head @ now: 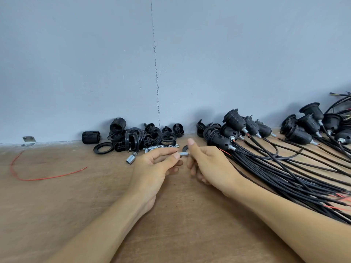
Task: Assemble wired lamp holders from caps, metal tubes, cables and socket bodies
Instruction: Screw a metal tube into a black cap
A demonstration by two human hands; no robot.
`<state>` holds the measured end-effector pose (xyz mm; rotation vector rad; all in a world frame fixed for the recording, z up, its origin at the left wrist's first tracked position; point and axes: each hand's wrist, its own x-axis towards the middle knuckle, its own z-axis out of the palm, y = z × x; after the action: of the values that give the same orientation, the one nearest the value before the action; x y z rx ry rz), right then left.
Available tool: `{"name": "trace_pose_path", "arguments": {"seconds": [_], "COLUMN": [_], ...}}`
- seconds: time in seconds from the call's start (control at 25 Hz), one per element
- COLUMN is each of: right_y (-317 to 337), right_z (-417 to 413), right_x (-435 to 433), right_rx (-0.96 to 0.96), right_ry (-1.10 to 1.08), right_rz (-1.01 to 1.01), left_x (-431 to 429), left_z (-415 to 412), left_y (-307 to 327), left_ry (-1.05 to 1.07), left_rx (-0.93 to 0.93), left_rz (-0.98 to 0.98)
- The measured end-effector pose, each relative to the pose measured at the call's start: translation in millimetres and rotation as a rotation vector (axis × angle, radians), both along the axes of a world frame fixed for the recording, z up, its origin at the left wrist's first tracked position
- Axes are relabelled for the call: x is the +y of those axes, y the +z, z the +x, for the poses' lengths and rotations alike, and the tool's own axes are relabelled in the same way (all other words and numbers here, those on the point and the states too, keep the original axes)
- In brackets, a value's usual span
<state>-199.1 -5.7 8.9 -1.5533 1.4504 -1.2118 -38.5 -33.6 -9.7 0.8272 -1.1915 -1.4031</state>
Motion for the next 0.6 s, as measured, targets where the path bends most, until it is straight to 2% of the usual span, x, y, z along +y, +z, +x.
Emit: {"name": "trace_pose_path", "arguments": {"seconds": [0.4, 0.6], "right_y": [-0.7, -1.4], "right_z": [-6.3, -7.9], "right_x": [-3.4, -5.0], "right_rx": [-0.03, -0.026], "right_ry": [0.045, -0.026], "right_rz": [-0.013, 0.031], "left_x": [-0.9, -1.0], "left_z": [1.3, 0.1], "left_y": [-1.3, -1.4], "left_ry": [-0.016, -0.006], "left_rx": [-0.022, -0.049], "left_rz": [-0.014, -0.028]}}
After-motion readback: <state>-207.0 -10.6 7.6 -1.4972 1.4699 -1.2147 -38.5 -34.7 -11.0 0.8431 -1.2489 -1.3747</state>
